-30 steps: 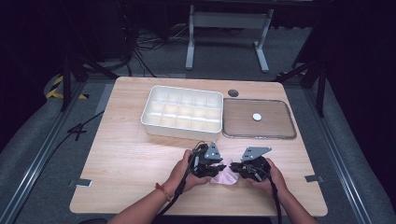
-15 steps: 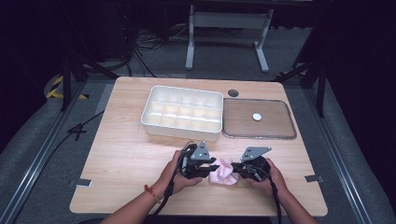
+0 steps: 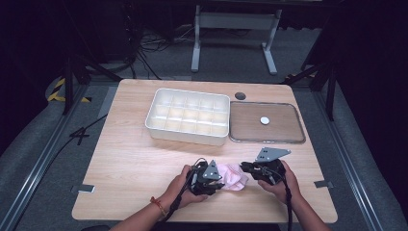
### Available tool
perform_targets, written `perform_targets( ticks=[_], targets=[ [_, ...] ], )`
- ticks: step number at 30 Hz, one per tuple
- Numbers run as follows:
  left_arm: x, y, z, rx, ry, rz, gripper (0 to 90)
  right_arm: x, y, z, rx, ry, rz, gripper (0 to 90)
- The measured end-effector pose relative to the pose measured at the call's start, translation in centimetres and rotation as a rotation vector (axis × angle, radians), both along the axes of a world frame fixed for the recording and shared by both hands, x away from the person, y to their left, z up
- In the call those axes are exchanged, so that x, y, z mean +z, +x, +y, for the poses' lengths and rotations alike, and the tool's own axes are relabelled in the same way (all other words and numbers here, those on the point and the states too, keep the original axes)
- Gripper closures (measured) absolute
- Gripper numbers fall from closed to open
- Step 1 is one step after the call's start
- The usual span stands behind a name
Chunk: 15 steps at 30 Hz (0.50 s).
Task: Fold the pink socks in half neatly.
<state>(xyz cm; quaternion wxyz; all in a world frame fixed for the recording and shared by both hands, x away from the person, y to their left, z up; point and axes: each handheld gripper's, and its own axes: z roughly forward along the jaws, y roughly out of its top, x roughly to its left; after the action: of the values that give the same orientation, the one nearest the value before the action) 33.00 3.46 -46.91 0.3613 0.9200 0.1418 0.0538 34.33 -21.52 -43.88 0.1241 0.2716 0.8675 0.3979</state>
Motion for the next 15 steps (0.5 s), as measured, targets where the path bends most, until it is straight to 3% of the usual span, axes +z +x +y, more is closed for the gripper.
perform_targets(
  ticks=[6,10,15],
  targets=[
    [-0.1,0.1,0.0,-0.006,0.002,-0.002,70.1,1.5,-1.0,1.0,0.046,0.052,-0.059,81.4],
    [-0.2,0.1,0.0,-0.009,0.001,-0.004,69.9,1.6,-1.8,2.4,0.098,0.026,-0.07,81.3],
    [-0.2,0.2,0.2,-0.012,0.002,-0.007,69.4,0.6,-2.0,3.4,0.133,-0.038,-0.065,81.9]
  ],
)
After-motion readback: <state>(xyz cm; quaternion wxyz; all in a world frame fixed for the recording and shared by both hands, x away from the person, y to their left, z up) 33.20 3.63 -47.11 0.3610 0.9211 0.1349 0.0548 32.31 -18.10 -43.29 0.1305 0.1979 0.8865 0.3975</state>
